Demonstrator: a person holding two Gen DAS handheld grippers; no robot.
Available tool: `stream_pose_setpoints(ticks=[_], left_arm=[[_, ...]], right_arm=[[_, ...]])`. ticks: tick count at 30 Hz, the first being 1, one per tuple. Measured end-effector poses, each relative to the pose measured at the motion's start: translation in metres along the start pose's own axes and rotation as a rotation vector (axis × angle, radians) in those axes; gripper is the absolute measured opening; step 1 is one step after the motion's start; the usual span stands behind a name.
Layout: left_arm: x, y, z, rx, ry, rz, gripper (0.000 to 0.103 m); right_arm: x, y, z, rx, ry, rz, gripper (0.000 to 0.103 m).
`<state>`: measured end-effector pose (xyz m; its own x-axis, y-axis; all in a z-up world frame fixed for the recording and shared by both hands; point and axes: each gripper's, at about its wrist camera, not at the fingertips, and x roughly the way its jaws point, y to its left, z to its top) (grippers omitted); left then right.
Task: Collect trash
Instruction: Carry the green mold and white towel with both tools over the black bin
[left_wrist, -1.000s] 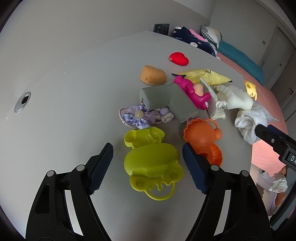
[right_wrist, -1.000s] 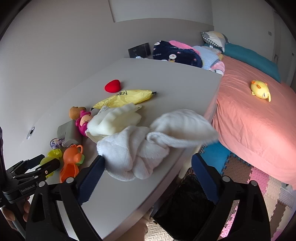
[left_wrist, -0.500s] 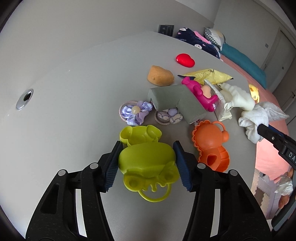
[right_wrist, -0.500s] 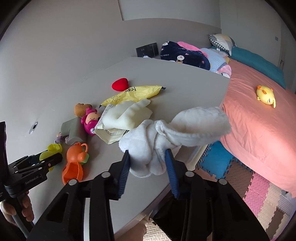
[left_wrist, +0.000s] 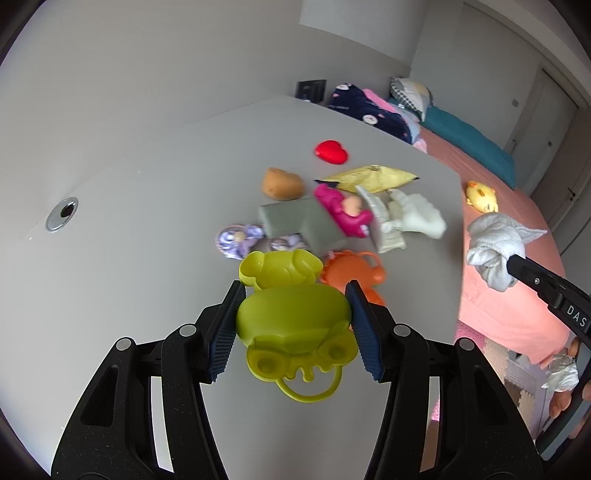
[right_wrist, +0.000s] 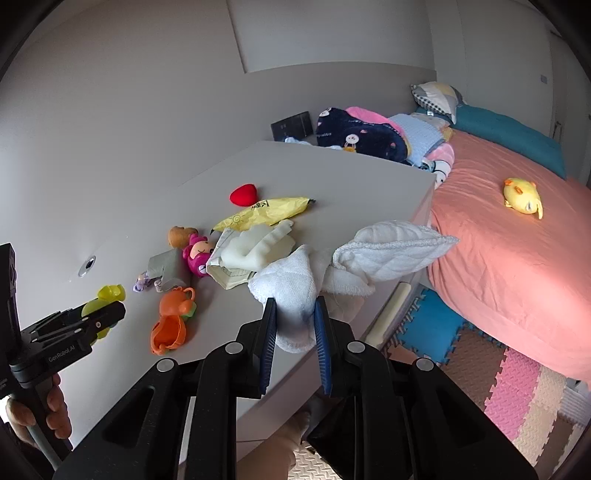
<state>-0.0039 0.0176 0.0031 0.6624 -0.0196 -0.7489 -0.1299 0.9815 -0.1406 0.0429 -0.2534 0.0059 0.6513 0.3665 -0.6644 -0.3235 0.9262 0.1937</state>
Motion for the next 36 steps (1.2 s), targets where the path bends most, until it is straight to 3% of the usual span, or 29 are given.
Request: stream_pose_setpoints(ticks=[13,32,34,35,36], left_arm=[[-0.002,-0.082,-0.01,0.116,0.011,-0.108,0.055],[0.038,-0.196,-0.034,0.326,0.136,-0.243,0.055],[0.042,-0.207,-0.037,0.345,0.158,-0.258,0.055],[0.048,-0.214,-0.039,0.362,0.188,-0.274,0.058],[0.053,-0.22,-0.042,0.373,0.219,-0.284,0.08]], right_arm=[[-0.037,-0.054,-0.02,0.079,-0.022,-0.067,0.022],[-0.04,-0.14,-0.052,0.232,0.05,-0.168,0.023],[-0.035,-0.146,-0.054,0.233,0.087,-0.173,0.032],[-0.03,-0.15,-0.055,0.236,0.111,-0.188,0.048],[-0.029,-0.153,-0.055,0.242,0.114,-0.208,0.068]])
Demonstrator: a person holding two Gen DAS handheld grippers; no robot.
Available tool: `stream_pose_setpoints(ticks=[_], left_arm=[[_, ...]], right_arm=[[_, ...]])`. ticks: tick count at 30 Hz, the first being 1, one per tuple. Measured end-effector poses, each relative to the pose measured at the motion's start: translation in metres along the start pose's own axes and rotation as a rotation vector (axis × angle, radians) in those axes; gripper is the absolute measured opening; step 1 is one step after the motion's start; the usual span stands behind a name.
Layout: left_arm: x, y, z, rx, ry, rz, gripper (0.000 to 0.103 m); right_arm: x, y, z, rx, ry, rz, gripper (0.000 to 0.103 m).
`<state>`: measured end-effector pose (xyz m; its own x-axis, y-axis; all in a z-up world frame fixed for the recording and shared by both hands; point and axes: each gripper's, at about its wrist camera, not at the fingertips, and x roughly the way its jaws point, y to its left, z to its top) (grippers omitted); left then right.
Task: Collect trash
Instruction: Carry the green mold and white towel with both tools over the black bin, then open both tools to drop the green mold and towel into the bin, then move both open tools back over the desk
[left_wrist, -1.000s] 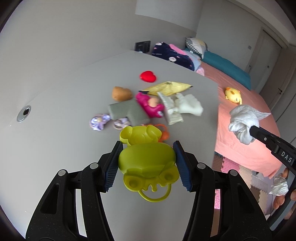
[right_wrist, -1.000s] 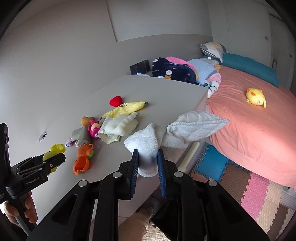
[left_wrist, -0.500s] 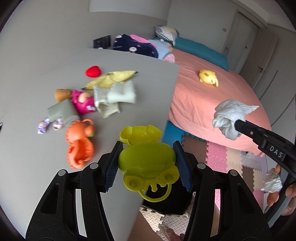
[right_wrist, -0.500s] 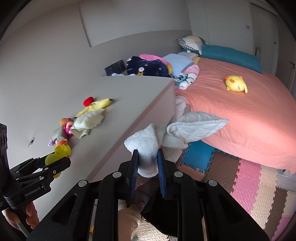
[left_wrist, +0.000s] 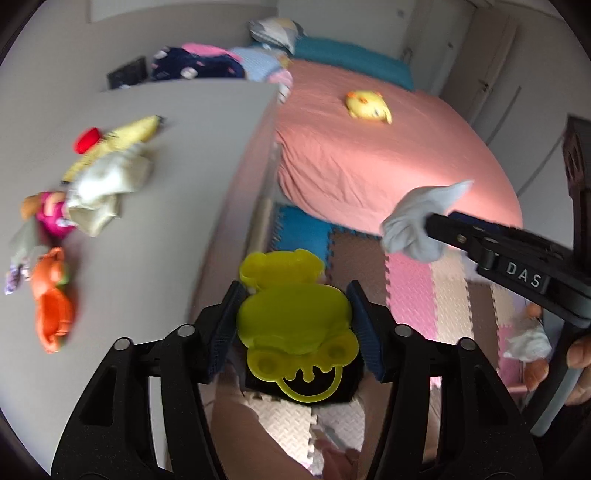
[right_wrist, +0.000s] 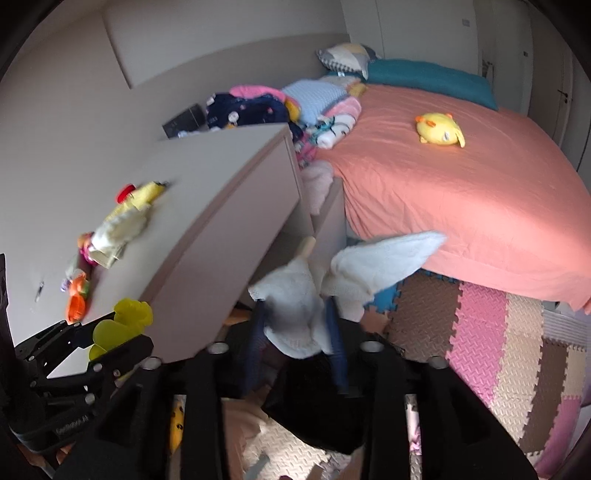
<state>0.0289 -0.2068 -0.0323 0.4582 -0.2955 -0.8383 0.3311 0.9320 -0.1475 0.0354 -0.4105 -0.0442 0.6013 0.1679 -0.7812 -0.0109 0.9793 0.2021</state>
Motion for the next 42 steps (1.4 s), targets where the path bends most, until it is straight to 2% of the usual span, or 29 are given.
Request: stream_pose_setpoints(ticks=[1,2,8,18,28,42], left_arm=[[0.006,-0.001,0.001,-0.004,0.018,-0.006,0.092],[0.009,-0.003,0.001,-0.016,0.018,-0.009,0.096],[0.027,-0.011,0.004,-0.008,0.064,-0.011,0.097],[0.026,-0.007,0.007,-0.008,0.063,-0.004,0.097],[0.01,0.018,0.006,-0.05,0.036,0.051,0.097],[-0.022,0.092,-0.004,-0.189,-0.019,0.18,0.097]], right_arm=[[0.0,-0.003,0.0,0.008,-0.01,-0.023,0.073],[0.001,-0.007,0.001,0.016,-0.015,-0.048,0.074],[0.003,-0.033,0.007,0.08,-0.025,-0.077,0.075],[0.002,-0.038,0.017,0.091,-0.039,-0.068,0.075],[0.007,0.0,0.031,0.023,-0.041,-0.014,0.075],[0.035,0.073,0.052,-0.088,-0.002,0.083,0.075]])
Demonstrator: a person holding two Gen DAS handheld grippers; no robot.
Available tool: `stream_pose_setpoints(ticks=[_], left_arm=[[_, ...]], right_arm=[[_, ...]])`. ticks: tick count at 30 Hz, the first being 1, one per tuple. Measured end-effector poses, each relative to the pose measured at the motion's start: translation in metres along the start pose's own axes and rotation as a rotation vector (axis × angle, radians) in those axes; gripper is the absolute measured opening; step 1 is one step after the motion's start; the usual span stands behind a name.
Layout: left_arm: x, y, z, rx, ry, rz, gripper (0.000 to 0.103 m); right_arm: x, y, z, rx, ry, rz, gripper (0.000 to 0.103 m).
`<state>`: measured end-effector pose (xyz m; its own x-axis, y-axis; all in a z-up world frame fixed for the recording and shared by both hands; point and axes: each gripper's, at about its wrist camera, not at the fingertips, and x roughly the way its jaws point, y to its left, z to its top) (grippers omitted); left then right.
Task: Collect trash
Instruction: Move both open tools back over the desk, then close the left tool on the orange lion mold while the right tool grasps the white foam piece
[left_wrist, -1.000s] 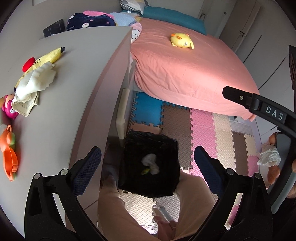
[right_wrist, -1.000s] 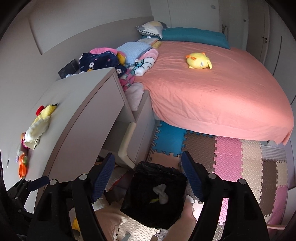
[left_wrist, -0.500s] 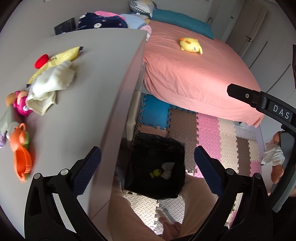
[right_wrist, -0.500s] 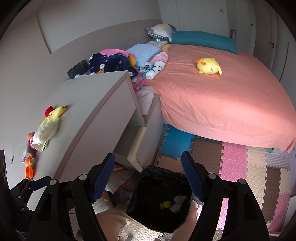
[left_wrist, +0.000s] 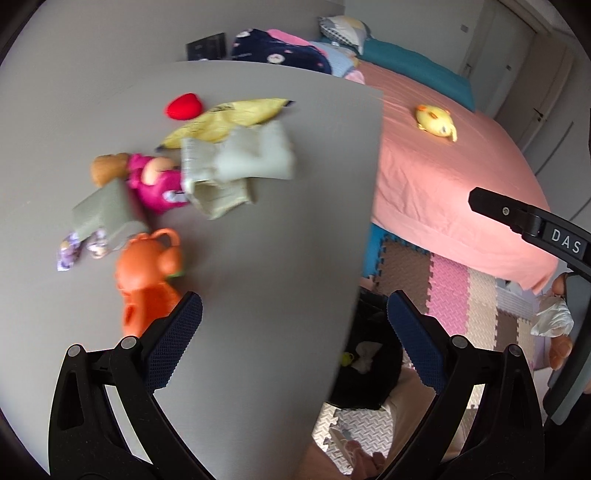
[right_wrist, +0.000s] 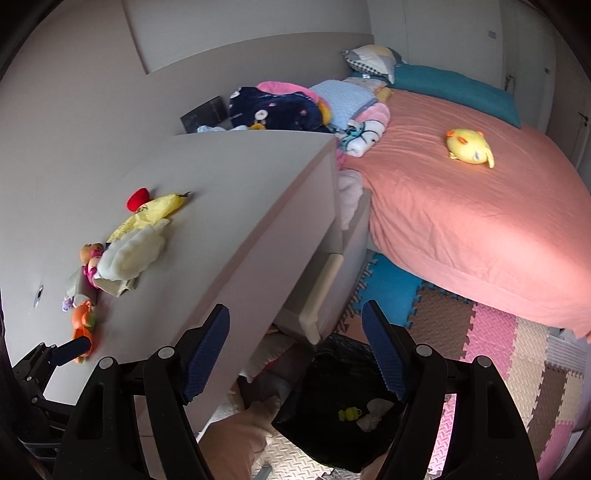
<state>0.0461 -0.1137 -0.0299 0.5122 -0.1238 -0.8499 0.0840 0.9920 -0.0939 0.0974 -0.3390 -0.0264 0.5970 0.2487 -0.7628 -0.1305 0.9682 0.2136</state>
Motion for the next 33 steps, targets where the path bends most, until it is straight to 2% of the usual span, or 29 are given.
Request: stream_pose_setpoints(ticks=[4,9,14,22,26,33], left_arm=[[-0.003,0.026,-0.003,-0.059,-0.015,0.041,0.097],[-0.004,0.05,-0.005,-0.115,-0.019,0.041,0.097],[-0.012,0.059,-0.006,-0.122,-0.028,0.014,0.097],[-0.024,0.083,-0.004,-0.114,-0.044,0.093,0.097],[-0.018,0.099,-0.003,-0.143,-0.028,0.111,0.097],[0.003,0.113,-0.001,-0.175,0.011,0.086,0.097]], right_arm=[[0.008,0.016,0.006,-0.013,0.004,0.037,0.075],[0.017,0.037,0.013,-0.042,0.012,0.059,0.075],[0.025,0.052,0.02,-0.063,0.02,0.075,0.075],[0.042,0.079,0.03,-0.091,0.036,0.112,0.075],[0.05,0.095,0.035,-0.115,0.043,0.133,0.075],[0.062,0.114,0.043,-0.142,0.047,0.153,0.075]])
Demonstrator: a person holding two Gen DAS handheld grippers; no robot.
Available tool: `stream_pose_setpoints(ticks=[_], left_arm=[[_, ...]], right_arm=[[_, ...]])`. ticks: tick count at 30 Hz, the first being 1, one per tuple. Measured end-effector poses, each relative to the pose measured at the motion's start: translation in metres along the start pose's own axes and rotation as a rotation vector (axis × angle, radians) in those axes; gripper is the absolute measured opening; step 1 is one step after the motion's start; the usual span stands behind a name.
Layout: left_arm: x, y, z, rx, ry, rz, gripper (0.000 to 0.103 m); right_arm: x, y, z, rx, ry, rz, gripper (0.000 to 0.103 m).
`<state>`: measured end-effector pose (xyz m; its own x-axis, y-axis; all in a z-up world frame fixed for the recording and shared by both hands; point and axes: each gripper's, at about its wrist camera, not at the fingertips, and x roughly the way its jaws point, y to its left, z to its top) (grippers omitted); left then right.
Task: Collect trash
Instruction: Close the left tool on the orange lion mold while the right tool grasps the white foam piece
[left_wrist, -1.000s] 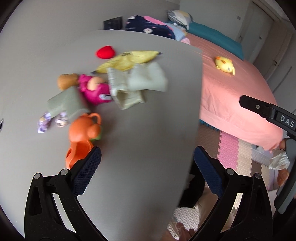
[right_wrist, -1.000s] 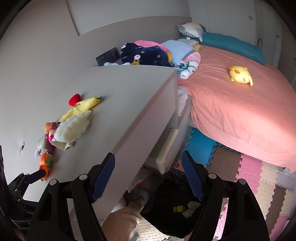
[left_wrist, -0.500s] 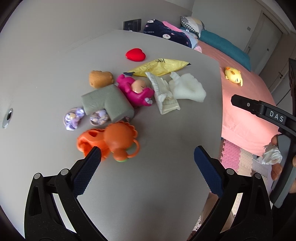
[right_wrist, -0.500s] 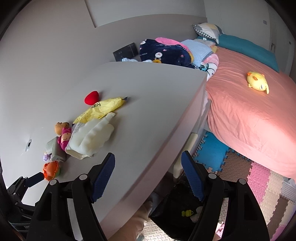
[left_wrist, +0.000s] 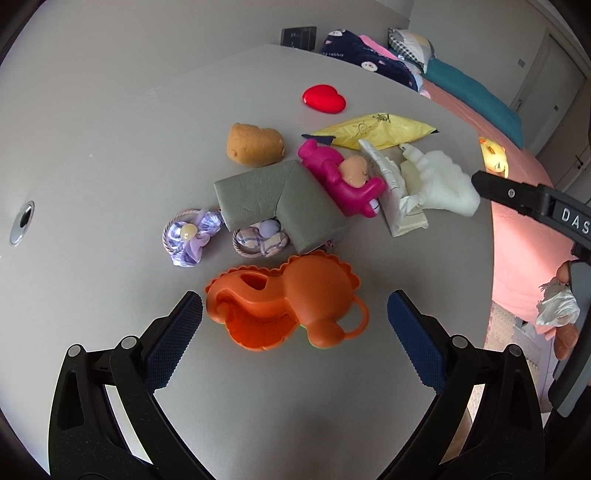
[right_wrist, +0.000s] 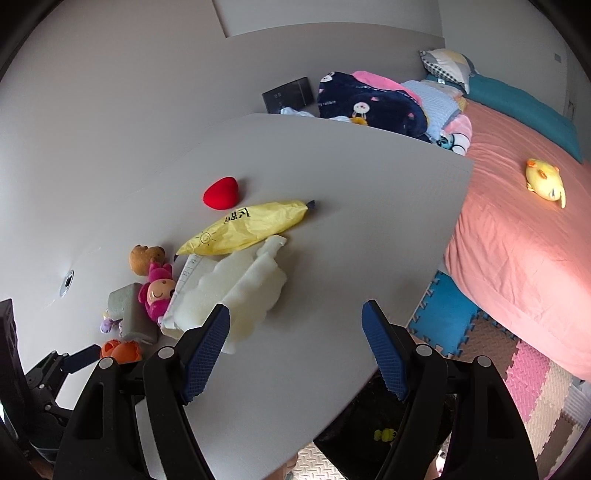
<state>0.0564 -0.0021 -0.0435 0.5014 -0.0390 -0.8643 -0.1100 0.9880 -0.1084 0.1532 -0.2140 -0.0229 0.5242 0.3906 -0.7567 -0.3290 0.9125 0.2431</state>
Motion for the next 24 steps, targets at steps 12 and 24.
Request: stream_pose_setpoints(ticks=[12,24], left_arm=[[0.006,0.003,-0.002,0.036,-0.041,0.047,0.084],[0.0,0.007,-0.005,0.044,-0.061,0.066,0.083]], right_arm=[[0.011,0.009,0.014,0.049,-0.023,0.084,0.075],[0.012,0.016,0.019,0.03,-0.029,0.111,0.075]])
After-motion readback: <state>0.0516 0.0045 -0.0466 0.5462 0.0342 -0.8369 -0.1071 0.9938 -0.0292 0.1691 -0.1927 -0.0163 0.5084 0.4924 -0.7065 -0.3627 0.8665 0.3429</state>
